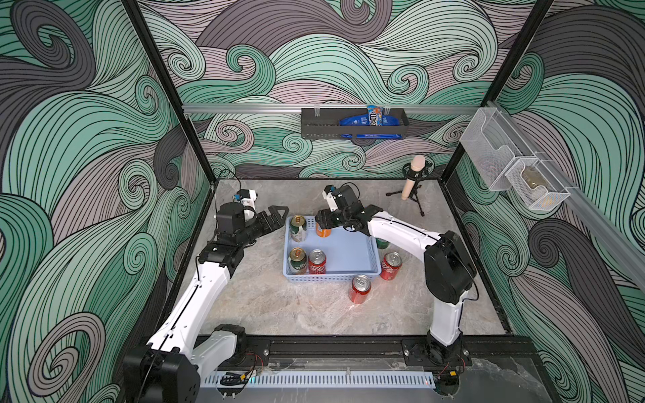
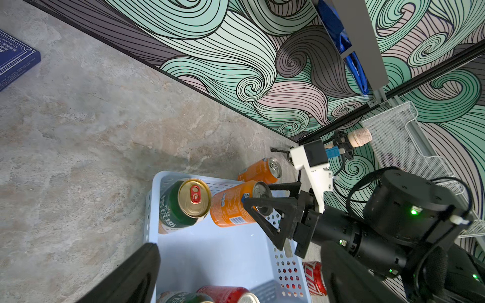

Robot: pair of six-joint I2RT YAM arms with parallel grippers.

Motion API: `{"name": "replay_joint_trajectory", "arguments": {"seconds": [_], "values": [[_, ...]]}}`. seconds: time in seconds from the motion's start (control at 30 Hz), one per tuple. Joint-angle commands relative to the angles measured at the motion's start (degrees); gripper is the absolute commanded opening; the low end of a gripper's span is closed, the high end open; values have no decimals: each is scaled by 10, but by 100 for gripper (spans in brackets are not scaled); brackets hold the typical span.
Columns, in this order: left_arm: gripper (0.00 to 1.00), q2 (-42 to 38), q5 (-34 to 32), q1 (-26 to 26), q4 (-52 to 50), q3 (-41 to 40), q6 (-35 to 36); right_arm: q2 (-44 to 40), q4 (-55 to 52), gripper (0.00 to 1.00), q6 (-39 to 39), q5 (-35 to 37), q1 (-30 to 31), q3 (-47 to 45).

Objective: Take out the drinks from the basket
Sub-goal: Pick up the drink from the basket.

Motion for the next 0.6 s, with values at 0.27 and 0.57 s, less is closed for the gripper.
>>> {"name": "replay_joint_trajectory", "arguments": {"seconds": [0.27, 0.57], "values": [[98, 22, 1, -2, 18, 57, 10, -22, 41, 51, -10, -19, -32, 73], [98, 68, -7, -2, 7, 109, 57, 12, 31, 52, -20, -35, -66, 148]]}}
